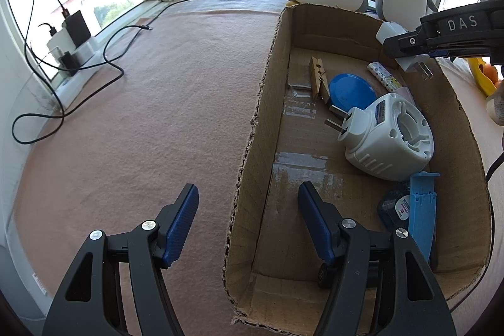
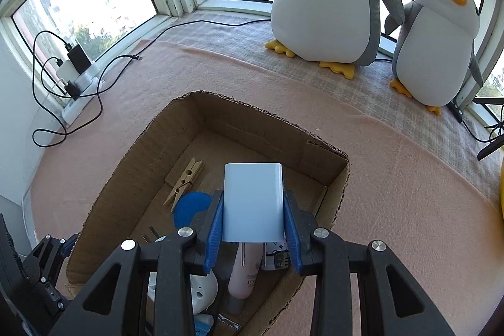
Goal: Organize rigid objects
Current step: 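Carry the charger into the box and open the right gripper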
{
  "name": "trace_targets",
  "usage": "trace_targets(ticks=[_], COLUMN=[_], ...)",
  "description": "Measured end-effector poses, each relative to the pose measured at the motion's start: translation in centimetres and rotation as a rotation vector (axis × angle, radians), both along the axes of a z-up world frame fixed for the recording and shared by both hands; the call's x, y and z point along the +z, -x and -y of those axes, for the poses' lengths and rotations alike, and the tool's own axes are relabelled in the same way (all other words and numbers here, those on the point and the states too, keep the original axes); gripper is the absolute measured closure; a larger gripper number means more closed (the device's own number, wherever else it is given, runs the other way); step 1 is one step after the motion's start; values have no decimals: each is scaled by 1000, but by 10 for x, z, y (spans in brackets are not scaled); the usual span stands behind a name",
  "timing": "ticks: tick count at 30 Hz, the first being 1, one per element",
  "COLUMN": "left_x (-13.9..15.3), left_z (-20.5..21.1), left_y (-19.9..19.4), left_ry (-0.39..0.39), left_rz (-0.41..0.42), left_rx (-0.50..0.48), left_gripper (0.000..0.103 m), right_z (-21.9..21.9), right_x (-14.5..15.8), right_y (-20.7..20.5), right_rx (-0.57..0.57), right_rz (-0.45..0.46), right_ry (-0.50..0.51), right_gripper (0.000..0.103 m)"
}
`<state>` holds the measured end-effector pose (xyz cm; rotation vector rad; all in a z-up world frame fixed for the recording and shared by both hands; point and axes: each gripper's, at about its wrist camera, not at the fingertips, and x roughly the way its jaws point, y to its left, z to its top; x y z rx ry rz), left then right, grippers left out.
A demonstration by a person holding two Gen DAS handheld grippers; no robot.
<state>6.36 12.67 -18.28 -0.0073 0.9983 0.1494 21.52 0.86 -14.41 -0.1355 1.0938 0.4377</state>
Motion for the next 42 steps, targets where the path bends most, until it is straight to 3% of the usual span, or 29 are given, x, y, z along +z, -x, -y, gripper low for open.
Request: trace_targets(ticks=[13,16,19,35,42], left_x=[0,0,0,-1,-1], left_z=[0,0,0,-1,-2], left_y=[0,0,0,1,0], left_ry=[1,0,1,5,11], left_rz=[0,0,0,-3,-10], left_rx=[0,0,0,1,0], left_gripper=[37,37,37,37,37], right_z=[-9,-9,-9,6,20], right_x=[-14,-15,-13,2,16], right_y=[-13,-13,-13,8,26], right_rx=[4,4,5,6,-7], right_rz=[-39,-35,-28,-17,2], right_ry=[12,15,18,-8,-44], right_gripper=[71,64,54,52,47])
